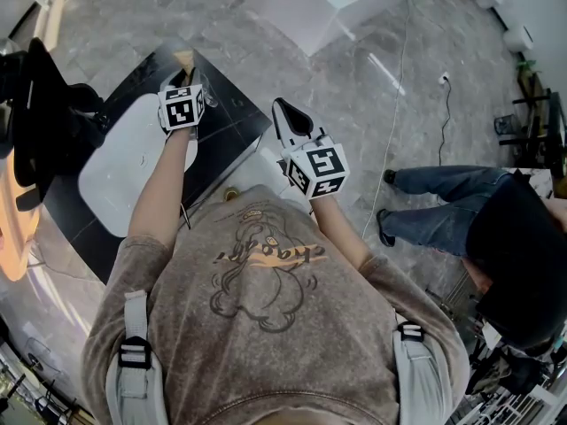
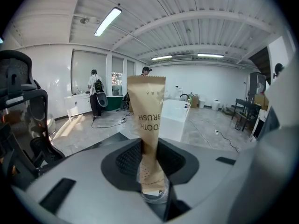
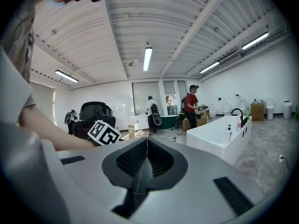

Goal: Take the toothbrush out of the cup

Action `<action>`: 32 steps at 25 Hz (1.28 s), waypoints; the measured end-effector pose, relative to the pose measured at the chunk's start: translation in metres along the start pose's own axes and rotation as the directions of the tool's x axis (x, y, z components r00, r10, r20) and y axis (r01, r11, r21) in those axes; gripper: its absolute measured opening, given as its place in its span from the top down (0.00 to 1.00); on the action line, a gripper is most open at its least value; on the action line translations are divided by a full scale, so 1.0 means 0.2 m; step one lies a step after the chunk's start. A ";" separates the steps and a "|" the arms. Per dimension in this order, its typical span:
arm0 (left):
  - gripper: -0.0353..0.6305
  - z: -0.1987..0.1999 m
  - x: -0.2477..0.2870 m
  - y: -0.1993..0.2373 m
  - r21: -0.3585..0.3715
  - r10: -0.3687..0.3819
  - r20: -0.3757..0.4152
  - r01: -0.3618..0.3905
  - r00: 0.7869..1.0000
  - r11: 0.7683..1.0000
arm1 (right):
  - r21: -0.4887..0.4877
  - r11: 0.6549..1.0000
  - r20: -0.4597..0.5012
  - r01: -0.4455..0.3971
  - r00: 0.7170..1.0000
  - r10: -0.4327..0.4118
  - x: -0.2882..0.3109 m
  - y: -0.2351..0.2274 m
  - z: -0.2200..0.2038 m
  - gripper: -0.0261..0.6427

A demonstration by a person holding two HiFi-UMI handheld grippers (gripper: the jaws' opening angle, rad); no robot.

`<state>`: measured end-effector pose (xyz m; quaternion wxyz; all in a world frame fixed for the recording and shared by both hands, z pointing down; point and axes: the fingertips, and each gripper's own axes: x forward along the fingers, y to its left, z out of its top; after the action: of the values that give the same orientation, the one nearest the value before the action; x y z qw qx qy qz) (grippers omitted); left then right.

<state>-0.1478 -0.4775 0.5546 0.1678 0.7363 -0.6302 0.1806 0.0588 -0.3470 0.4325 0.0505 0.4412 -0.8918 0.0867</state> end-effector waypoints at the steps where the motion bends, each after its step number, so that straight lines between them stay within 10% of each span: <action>1: 0.79 0.01 -0.01 0.00 0.001 0.001 0.008 -0.001 1.000 1.000 | 0.001 1.000 -0.001 -0.001 1.000 0.001 0.00 0.00 0.00 0.93; 19: 0.80 0.42 -0.30 -0.05 -0.014 -0.042 0.176 0.046 0.983 0.999 | 0.014 1.000 -0.018 -0.022 1.000 0.022 0.01 0.04 -0.05 0.93; 32: 0.80 0.35 -0.60 -0.26 -0.103 -0.165 0.181 0.185 0.970 0.977 | 0.024 0.999 -0.027 -0.027 0.999 0.028 0.02 0.04 -0.08 0.93</action>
<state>-0.1099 -0.3989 0.4344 0.1719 0.7906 -0.5843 0.0633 0.0495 -0.3416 0.4483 0.0562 0.4282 -0.8959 0.1038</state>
